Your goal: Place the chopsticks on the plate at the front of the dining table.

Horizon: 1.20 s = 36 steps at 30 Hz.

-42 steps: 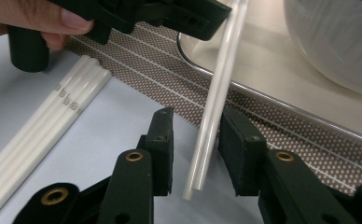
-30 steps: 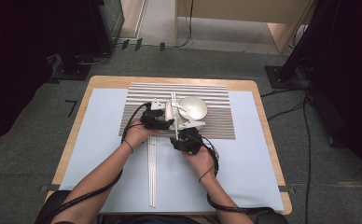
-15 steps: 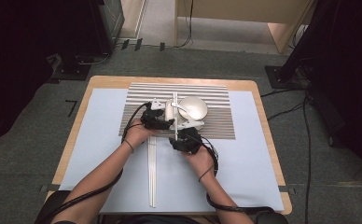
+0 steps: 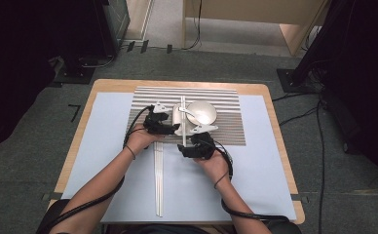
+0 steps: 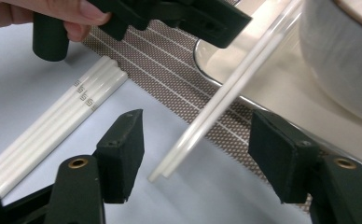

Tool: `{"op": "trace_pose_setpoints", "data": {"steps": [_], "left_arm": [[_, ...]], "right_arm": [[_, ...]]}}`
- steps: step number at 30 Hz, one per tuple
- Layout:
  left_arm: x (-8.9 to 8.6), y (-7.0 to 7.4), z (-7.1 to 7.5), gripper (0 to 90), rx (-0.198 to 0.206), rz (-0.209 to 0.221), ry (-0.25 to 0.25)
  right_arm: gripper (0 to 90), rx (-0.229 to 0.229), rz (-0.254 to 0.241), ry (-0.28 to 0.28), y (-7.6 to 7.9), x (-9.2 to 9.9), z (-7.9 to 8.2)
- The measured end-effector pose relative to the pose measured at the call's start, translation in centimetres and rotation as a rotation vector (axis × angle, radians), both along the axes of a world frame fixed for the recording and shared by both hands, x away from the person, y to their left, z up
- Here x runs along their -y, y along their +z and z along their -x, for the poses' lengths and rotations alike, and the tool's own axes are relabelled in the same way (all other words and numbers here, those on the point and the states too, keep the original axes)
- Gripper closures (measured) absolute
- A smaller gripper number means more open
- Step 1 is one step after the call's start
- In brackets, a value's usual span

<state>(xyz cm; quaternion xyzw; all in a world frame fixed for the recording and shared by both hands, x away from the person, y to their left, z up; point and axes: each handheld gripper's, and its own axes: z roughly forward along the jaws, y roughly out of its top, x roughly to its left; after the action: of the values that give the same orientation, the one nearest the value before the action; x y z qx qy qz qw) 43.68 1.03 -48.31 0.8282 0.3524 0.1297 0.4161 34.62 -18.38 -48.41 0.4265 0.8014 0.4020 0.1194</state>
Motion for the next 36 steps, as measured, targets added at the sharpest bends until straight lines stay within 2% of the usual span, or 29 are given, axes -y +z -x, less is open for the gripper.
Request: {"op": "trace_pose_setpoints", "data": {"steps": [8,11,15,19,26,33,36], "left_arm": [[-0.4,0.5,0.5,32.1,-0.020,0.007,-0.015],[-0.6,0.7,0.8,31.7,-0.029,0.008,-0.024],[-1.2,0.9,1.3,31.2,-0.035,0.005,-0.037],[-2.2,1.2,1.9,30.8,-0.044,0.018,-0.033],[-3.7,1.3,3.4,30.4,-0.038,0.011,-0.045],[-5.3,1.3,4.9,29.8,-0.032,-0.003,-0.056],[-5.9,1.3,5.5,29.0,-0.017,-0.003,-0.061]], "right_arm": [[28.6,0.044,-0.011,0.081,0.5,1.4,0.0],[28.0,0.069,0.004,0.112,0.6,1.7,0.1],[28.0,0.074,-0.014,0.120,0.7,2.4,0.1],[28.0,0.083,-0.032,0.114,0.9,3.3,0.2],[27.7,0.119,0.008,0.145,0.5,5.0,0.9],[27.7,0.131,0.027,0.155,0.4,6.1,1.2],[27.4,0.135,0.035,0.157,0.3,6.6,1.3]]}}
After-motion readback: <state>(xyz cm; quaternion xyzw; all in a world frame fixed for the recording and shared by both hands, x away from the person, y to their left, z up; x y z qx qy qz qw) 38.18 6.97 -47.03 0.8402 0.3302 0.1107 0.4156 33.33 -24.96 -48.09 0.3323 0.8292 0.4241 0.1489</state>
